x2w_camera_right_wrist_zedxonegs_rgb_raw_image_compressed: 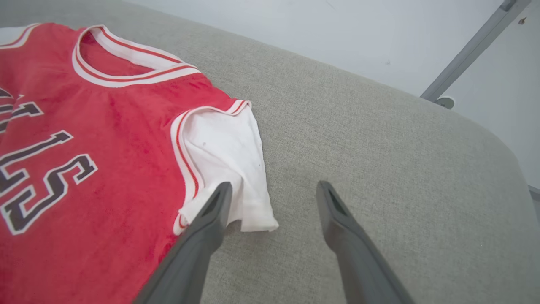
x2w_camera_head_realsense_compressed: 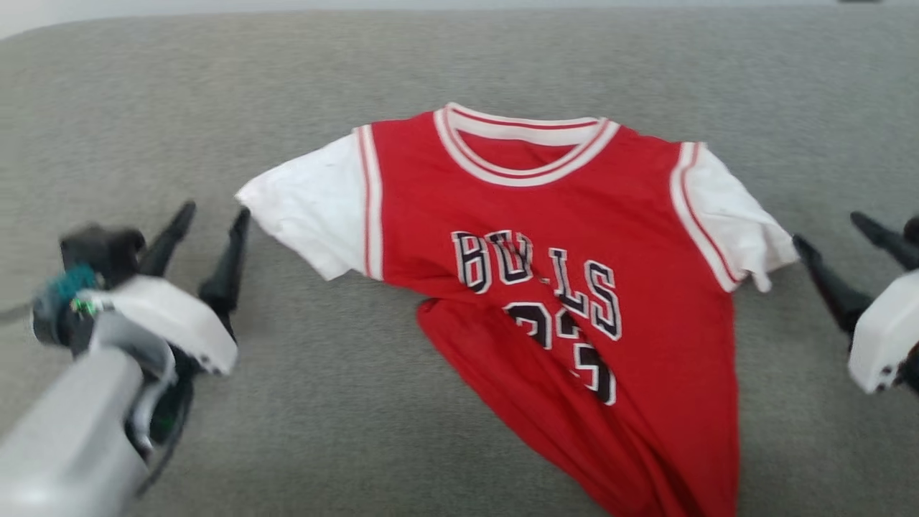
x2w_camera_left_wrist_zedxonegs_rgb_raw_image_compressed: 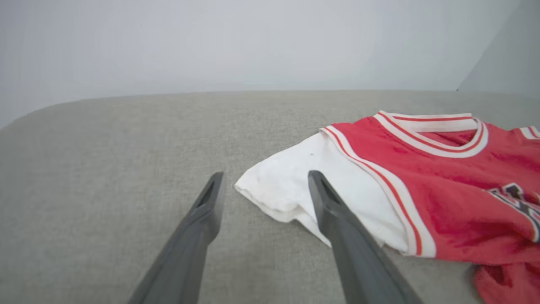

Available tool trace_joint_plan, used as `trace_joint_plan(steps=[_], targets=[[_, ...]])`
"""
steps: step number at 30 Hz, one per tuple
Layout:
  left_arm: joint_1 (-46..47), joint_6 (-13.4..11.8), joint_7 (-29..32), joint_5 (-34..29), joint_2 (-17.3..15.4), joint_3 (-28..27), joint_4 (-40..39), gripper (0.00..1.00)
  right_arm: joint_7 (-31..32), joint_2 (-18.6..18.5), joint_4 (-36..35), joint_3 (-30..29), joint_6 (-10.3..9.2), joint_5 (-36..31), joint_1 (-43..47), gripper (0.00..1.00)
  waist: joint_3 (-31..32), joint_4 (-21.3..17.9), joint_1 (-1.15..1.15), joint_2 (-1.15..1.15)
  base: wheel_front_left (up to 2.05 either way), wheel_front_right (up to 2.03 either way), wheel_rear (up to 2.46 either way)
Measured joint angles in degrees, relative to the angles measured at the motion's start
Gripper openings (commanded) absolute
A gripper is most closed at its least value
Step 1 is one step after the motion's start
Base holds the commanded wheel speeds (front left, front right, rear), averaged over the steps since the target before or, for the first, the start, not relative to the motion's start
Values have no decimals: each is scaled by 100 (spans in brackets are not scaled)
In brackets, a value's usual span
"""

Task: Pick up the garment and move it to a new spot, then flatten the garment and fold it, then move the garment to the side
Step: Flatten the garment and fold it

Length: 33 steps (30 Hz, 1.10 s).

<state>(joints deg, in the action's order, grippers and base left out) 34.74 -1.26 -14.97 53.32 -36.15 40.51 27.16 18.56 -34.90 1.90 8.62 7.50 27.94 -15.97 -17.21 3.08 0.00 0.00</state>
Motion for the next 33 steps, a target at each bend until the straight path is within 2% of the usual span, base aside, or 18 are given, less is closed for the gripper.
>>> trace_joint_plan(steps=[3,7,12,21,29,31,32,33], targets=[[-724,-148,0,-865,277,-686,-497,100,380,-372,199,288,0,246,-469,100,6,204,0,0,0,0,0],[-1476,-200,0,-1627,727,-1441,-1084,100,817,-827,594,719,0,600,-1073,100,-35,444,0,0,0,0,0],[-2020,-33,0,-2147,1220,-2210,-1558,100,1191,-1194,1028,1181,0,920,-1713,100,-143,729,0,0,0,0,0],[-2212,416,0,-2760,1788,-2865,-1727,100,1628,-1412,1553,2284,0,1283,-2280,100,-497,1025,0,0,0,0,0],[-2202,664,0,-3110,1949,-3141,-1690,100,1719,-1501,1647,2842,-20,1727,-2590,100,-636,993,0,0,0,0,0],[-2147,717,0,-3210,1938,-3136,-1669,100,1670,-1480,1695,2929,-15,1737,-2690,44,-673,955,0,0,0,0,0],[-2093,736,0,-3250,1915,-3117,-1650,100,1645,-1469,1723,2967,1,1736,-2740,9,-697,938,0,0,0,0,0],[-2022,766,0,-3298,1860,-3086,-1633,100,1635,-1449,1744,3017,1,1737,-2804,0,-724,919,0,0,0,0,0]])
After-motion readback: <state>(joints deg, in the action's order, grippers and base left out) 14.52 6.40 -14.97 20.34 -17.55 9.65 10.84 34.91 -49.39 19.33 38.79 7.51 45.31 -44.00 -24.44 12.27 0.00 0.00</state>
